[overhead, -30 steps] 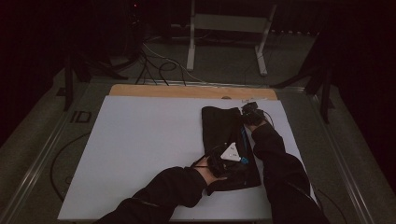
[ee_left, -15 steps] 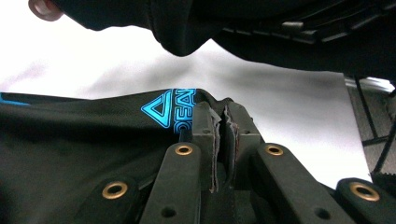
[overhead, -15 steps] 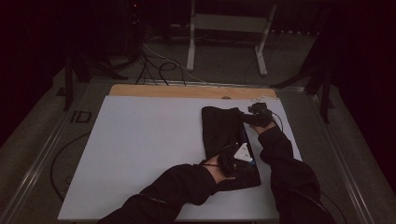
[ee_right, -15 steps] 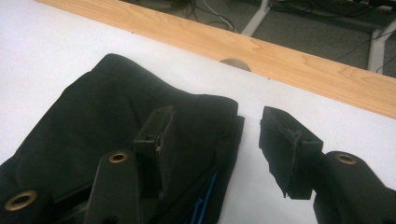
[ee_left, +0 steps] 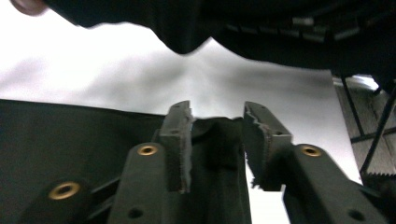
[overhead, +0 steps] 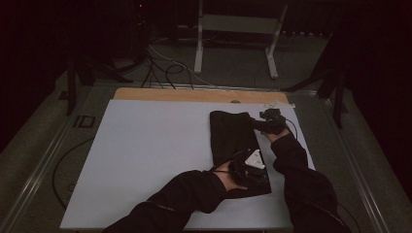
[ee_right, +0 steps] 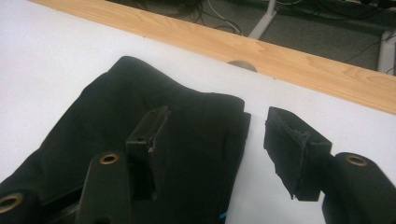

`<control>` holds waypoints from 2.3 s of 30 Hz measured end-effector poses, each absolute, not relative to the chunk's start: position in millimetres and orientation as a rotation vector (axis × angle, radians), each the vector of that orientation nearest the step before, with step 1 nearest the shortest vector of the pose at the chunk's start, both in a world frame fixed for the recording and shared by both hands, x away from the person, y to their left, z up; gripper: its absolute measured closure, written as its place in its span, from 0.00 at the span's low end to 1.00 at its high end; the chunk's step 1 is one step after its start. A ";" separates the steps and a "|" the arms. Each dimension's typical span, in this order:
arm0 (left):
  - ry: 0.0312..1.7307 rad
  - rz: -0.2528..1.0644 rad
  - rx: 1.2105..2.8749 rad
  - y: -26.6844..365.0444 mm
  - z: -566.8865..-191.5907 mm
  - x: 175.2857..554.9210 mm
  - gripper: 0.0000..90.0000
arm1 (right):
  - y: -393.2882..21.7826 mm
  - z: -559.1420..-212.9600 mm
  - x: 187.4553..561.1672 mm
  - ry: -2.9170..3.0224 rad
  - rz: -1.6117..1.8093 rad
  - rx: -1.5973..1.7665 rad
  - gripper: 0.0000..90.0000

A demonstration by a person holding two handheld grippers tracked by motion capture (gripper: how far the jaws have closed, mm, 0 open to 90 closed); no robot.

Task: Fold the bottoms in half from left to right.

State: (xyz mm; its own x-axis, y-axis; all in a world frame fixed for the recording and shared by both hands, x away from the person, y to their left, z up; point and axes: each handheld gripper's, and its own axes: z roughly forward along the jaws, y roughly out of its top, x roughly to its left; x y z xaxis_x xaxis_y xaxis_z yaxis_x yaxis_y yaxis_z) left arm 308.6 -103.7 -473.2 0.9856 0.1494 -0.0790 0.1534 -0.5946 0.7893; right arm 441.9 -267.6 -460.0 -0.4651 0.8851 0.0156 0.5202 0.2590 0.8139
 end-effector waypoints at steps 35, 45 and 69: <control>0.447 0.075 2.184 -42.5 -471.8 335.4 0.02 | -250.5 -469.9 415.3 2.180 1.239 1.132 0.15; 0.501 0.117 2.184 -20.7 -474.6 347.8 0.02 | -252.1 -479.9 413.4 2.178 1.235 1.145 0.16; 0.664 0.154 2.153 16.7 -473.6 380.6 0.02 | -264.9 -488.4 408.1 2.177 1.214 1.153 0.16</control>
State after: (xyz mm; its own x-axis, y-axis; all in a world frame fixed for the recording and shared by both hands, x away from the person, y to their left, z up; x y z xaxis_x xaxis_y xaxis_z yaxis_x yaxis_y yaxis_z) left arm 380.6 16.7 -473.6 0.8510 0.5110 -0.1209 0.4056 -0.4934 0.7694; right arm 408.1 -264.9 -488.4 -0.5839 0.8102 0.0513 0.4695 0.2854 0.8356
